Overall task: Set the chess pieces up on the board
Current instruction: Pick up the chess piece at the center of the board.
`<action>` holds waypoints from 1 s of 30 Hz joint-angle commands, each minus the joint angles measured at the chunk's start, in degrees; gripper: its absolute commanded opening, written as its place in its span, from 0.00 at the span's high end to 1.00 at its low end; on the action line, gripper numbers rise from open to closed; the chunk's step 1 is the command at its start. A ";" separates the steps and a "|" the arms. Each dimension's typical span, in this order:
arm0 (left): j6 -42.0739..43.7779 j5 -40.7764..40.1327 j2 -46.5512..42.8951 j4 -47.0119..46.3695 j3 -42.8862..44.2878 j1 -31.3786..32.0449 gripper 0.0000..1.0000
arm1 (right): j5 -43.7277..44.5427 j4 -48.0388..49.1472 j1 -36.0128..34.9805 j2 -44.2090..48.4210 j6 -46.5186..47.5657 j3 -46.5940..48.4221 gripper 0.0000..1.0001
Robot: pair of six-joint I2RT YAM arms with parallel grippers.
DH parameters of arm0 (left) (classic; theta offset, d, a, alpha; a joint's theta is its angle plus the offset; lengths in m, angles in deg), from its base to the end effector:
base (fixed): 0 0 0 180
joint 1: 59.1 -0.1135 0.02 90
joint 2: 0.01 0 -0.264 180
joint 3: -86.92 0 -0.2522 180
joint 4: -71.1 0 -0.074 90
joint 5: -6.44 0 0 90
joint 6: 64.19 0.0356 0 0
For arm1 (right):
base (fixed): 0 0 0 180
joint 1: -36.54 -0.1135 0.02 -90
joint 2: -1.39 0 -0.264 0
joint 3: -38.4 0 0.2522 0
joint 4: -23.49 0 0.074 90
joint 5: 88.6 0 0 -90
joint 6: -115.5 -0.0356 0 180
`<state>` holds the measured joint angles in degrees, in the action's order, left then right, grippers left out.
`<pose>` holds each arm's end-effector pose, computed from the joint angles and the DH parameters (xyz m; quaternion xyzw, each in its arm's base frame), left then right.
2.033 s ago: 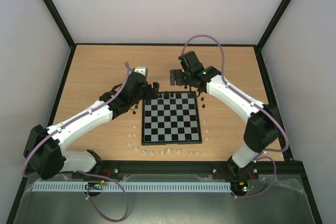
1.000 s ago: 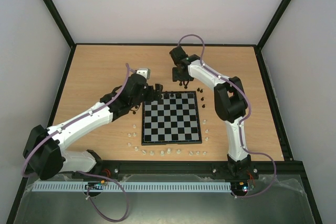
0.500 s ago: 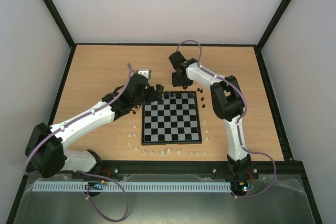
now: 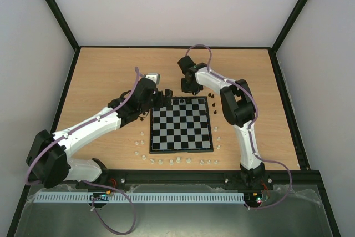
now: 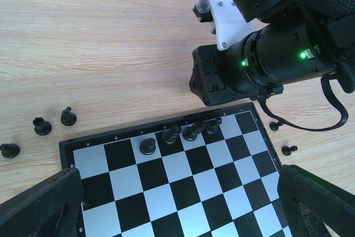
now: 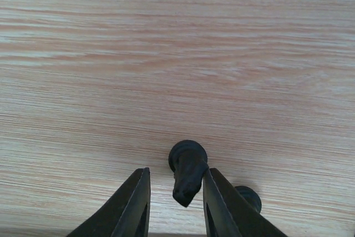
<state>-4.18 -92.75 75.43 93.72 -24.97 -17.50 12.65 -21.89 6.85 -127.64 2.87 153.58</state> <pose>0.2269 -0.1938 0.2824 0.0474 0.8627 -0.2355 0.4451 0.4264 0.2351 0.1646 -0.0331 0.9593 0.0316 0.2786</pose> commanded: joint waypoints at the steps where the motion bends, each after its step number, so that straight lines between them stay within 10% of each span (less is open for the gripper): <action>1: 0.29 -0.29 0.58 -0.97 0.54 0.23 0.01 | 0.02 -1.11 0.18 -0.75 0.50 2.36 0.72; 8: 0.40 -0.39 0.50 -1.00 0.58 0.23 0.01 | 0.86 -1.82 0.18 -1.27 0.58 4.14 0.64; 30: 0.38 -0.21 0.94 -1.04 0.67 0.24 0.01 | 0.64 -2.22 0.16 0.30 1.18 4.35 0.97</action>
<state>-4.16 -92.75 75.84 93.72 -24.97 -17.50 13.00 -21.89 6.85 -128.58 3.65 156.69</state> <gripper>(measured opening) 0.989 0.052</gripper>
